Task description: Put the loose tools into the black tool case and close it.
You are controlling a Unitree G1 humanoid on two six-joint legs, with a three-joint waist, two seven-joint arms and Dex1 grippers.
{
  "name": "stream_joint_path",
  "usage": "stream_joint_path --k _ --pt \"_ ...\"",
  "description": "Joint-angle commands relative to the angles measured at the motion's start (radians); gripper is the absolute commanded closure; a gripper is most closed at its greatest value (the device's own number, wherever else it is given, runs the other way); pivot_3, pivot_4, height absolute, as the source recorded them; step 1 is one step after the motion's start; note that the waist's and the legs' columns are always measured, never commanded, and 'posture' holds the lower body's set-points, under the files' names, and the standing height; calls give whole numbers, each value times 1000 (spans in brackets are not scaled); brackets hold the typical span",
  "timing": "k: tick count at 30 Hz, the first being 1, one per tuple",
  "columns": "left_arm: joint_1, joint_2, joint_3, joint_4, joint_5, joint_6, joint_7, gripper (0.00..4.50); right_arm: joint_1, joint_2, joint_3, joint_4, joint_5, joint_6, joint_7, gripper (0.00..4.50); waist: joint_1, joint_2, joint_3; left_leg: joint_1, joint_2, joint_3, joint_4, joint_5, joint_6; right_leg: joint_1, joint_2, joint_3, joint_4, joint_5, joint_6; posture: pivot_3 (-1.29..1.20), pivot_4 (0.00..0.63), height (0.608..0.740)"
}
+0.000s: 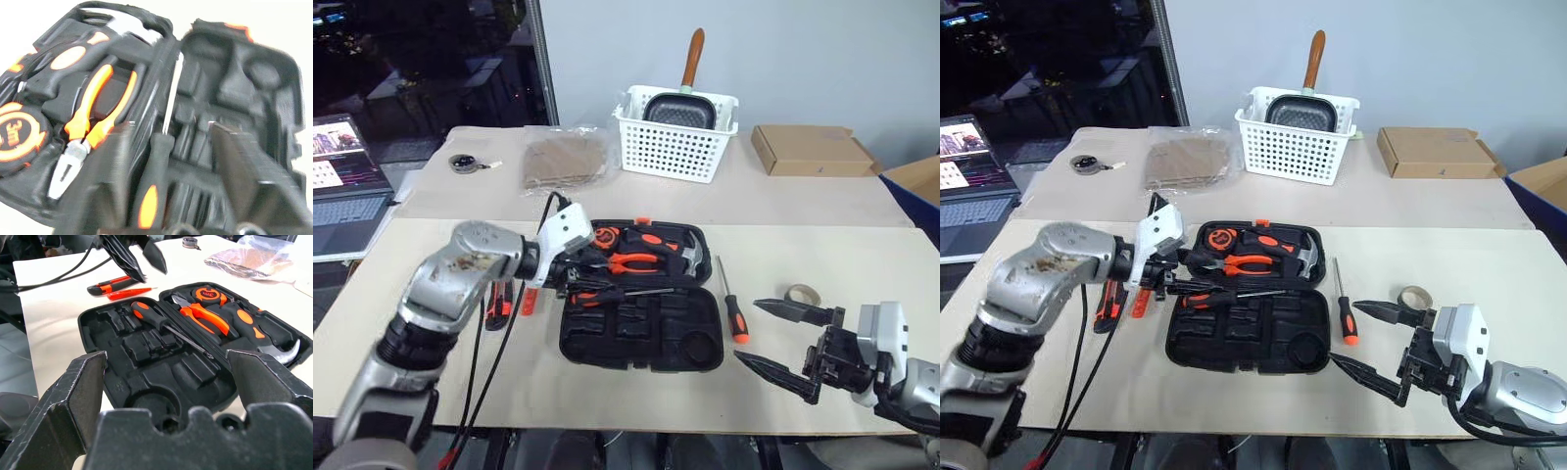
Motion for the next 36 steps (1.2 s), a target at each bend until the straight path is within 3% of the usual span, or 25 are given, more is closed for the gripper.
stream_joint_path --k 1,10,18,27,30,36 --pt "61 -95 19 34 63 -136 162 4468 14 -1 -40 -35 13 -20 2 0 -2 0 0 0 0 0 0 0 0 0 0 0 0 0 0 0 150 740" --pt "170 -116 -134 163 230 -408 220 4468 27 -1 -59 -39 13 -22 0 0 -3 1 -1 2 0 0 -2 0 0 1 -1 1 0 1 -1 0 150 740" --pt "134 -27 -297 345 446 -623 174 4468 24 5 -45 -48 9 -17 -16 0 0 1 -5 11 1 0 -2 -1 0 16 -2 -1 -3 -1 1 0 150 740" --pt "84 79 -299 522 518 -961 132 4468 29 10 -36 -77 9 -7 -45 0 -11 6 -12 22 4 1 -3 0 1 24 -2 2 -3 -3 4 0 150 740" --pt "73 82 -291 581 500 -1105 112 4468 29 11 -30 -79 6 -8 -53 0 -16 7 -13 27 5 1 -7 0 0 27 -3 2 -3 -5 1 0 150 740" --pt "3 55 -261 686 477 -1213 87 4468 27 14 -24 -77 5 -12 -56 0 -13 8 -13 26 5 1 -9 0 0 25 -2 2 -3 -5 1 0 150 740"
